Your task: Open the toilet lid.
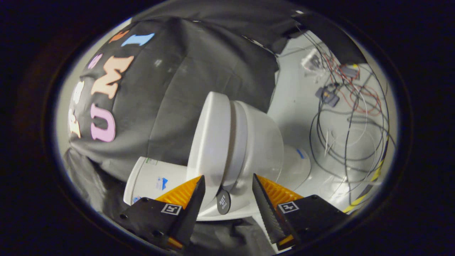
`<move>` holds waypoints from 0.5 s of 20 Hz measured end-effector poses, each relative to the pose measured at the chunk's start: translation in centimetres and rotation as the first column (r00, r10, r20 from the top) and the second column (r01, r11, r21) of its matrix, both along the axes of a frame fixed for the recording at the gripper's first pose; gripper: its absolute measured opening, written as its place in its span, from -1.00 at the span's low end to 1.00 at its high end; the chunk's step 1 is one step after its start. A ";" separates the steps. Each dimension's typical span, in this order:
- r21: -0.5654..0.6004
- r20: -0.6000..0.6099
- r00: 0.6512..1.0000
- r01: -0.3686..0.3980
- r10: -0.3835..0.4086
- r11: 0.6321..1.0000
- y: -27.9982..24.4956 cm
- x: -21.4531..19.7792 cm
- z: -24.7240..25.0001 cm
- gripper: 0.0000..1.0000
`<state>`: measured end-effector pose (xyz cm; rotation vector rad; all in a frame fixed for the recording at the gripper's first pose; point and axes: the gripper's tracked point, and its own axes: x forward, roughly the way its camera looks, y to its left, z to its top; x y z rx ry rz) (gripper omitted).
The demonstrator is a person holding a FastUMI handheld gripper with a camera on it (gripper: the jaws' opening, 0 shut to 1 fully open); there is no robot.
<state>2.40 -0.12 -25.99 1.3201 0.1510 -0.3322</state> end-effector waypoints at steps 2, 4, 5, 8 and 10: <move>0.036 0.003 1.000 0.001 -0.001 0.999 0.9 0.3 -0.8 0.32; 0.045 -0.006 1.000 0.004 -0.004 0.999 1.0 0.7 -1.2 0.09; 0.059 0.028 1.000 0.002 -0.004 0.998 1.1 0.9 -0.1 -0.03; 0.059 0.008 0.996 -0.093 0.093 0.994 3.8 1.4 -0.5 -0.37; 0.062 0.043 0.985 -0.172 0.169 0.983 5.5 2.3 0.5 -0.49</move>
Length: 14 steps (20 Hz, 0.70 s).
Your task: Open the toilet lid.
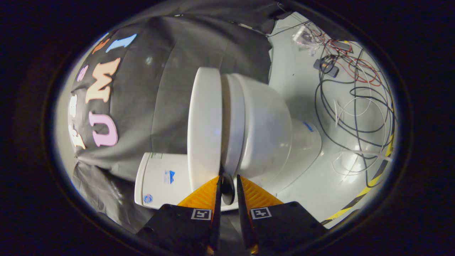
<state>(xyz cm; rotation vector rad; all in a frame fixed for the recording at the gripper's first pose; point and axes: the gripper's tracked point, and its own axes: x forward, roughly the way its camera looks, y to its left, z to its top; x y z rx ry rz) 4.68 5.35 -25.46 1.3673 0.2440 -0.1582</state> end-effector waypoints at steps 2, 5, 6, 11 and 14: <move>-0.064 -0.019 0.999 -0.040 0.039 0.997 0.4 0.3 -0.2 -0.48; 0.011 -0.067 0.998 -0.013 0.014 1.000 -0.3 -0.2 -0.8 -0.84; 0.018 -0.070 0.997 -0.008 0.009 1.000 -0.1 0.2 -0.4 -0.84; -0.094 -0.131 0.991 0.019 -0.031 0.995 -1.2 -0.1 0.5 -0.98; -0.074 -0.193 0.979 0.053 -0.067 0.996 -0.2 0.4 -0.4 -0.99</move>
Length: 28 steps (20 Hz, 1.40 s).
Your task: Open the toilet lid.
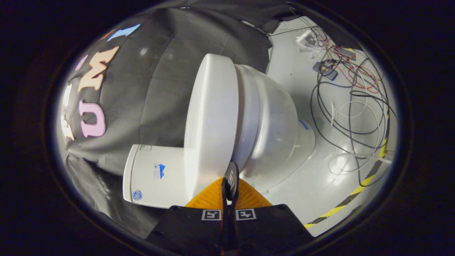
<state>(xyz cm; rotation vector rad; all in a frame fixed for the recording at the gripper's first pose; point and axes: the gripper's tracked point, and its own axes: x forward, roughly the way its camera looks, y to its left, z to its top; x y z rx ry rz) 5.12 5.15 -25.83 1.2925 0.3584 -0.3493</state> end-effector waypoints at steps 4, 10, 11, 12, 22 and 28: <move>-0.038 -0.028 0.999 0.044 -0.045 0.998 0.0 -0.2 1.7 -0.99; -0.149 -0.001 0.997 0.077 -0.078 0.986 0.6 0.2 5.9 -0.99; -0.176 0.010 0.996 0.084 -0.084 0.981 0.9 0.2 6.8 -0.99; -0.217 0.018 0.996 0.088 -0.086 0.972 1.0 0.2 7.5 -1.00; -0.377 0.109 0.992 0.096 -0.059 0.921 3.1 1.4 12.8 -0.99; -0.471 0.057 0.997 0.074 -0.053 0.879 3.9 1.7 14.5 -0.99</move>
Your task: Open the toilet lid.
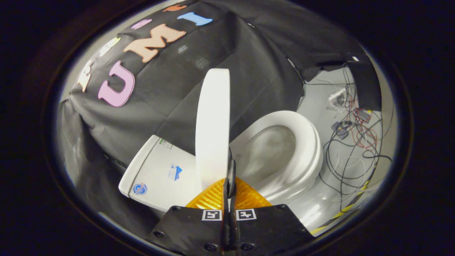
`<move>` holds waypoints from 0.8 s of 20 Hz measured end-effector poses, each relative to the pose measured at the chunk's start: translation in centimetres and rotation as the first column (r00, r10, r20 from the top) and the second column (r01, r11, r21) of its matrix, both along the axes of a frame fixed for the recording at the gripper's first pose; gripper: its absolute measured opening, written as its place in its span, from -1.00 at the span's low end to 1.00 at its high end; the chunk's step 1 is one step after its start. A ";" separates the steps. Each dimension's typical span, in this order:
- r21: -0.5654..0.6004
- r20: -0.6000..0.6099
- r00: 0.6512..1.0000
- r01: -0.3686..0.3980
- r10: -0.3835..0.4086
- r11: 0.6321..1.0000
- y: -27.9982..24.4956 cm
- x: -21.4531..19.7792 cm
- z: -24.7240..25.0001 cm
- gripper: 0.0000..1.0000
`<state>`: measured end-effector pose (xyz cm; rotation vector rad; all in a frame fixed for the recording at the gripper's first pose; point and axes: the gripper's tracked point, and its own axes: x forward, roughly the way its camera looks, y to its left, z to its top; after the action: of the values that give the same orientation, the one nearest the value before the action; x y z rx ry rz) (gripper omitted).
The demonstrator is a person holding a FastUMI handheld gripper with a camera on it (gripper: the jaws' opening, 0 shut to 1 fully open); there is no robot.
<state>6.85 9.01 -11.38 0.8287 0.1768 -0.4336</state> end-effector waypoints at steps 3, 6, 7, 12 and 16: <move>-0.085 -0.034 0.999 -0.009 0.006 0.996 0.7 0.3 1.3 -0.99; -0.131 -0.047 0.999 -0.009 0.003 0.991 1.5 0.8 2.4 -0.99; -0.128 -0.035 0.999 -0.006 0.002 0.992 1.7 1.0 2.7 -0.99; -0.208 -0.055 0.998 -0.027 0.016 0.978 3.0 1.9 4.1 -0.99; -0.332 -0.130 0.991 -0.078 0.036 0.940 4.4 2.7 5.6 -1.00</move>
<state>9.56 13.43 -5.80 0.4591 0.2323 -0.4449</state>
